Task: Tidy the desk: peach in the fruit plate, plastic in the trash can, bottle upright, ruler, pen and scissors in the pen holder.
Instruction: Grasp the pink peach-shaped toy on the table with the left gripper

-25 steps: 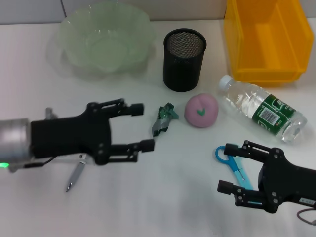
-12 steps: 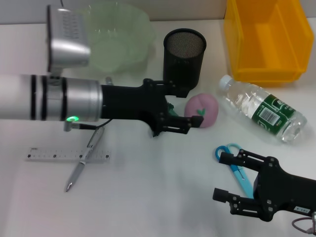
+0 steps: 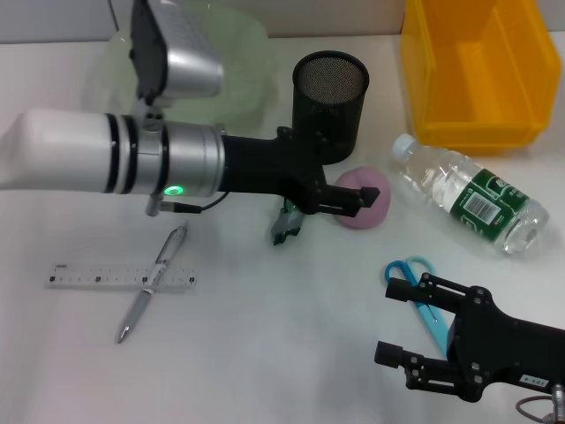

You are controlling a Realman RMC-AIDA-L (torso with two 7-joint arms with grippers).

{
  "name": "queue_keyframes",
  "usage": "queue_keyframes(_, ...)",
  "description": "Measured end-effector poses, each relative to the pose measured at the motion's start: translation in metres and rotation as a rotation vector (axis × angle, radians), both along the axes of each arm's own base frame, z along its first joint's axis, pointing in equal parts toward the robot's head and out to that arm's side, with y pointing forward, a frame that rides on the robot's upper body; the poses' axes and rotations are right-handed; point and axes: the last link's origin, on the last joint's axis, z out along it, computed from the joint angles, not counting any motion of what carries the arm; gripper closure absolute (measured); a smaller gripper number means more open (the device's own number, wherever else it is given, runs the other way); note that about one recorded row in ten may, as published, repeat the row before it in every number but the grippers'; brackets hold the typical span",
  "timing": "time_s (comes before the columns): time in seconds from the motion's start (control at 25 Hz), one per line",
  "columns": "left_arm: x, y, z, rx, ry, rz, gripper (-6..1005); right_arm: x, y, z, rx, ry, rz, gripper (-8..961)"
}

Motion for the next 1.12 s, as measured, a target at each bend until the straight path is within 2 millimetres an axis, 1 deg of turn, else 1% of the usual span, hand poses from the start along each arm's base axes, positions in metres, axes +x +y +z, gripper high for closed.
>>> queue_keyframes(0.24, 0.017, 0.004, -0.018, -0.009, 0.071, -0.010, 293, 0.000, 0.000, 0.000, -0.001, 0.001, 0.000, 155)
queue_keyframes(0.36, 0.020, 0.009, -0.026, 0.021, 0.107, 0.007, 297, 0.000, 0.000, -0.001, -0.004, 0.005, -0.003, 155)
queue_keyframes(0.64, 0.017, 0.011, -0.038, 0.069, 0.153, 0.035, 308, 0.001, -0.003, -0.002, -0.006, 0.013, -0.018, 155)
queue_keyframes(0.88, 0.011, 0.010, -0.047, 0.121, 0.183, 0.060, 318, -0.001, -0.002, -0.003, -0.012, 0.018, -0.013, 155)
queue_keyframes(1.12, 0.006, 0.012, -0.049, 0.157, 0.189, 0.083, 327, -0.002, -0.001, -0.003, -0.012, 0.018, -0.010, 155)
